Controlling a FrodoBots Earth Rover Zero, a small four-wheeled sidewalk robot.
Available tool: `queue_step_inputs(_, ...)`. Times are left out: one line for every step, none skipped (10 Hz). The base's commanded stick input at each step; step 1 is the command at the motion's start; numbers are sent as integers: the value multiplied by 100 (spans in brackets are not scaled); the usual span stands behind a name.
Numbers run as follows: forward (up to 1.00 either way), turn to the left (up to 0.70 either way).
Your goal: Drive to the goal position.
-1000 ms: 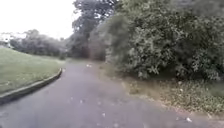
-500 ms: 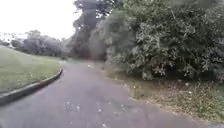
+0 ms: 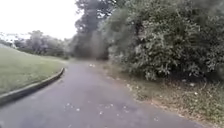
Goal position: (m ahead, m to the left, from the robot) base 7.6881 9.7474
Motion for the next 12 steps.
queue_step_inputs(0,45)
queue_step_inputs(0,45)
queue_step_inputs(5,42)
queue_step_inputs(36,22)
queue_step_inputs(66,2)
queue_step_inputs(70,0)
queue_step_inputs(70,0)
queue_step_inputs(49,0)
queue_step_inputs(19,0)
queue_step_inputs(0,0)
queue_step_inputs(0,0)
queue_step_inputs(0,0)
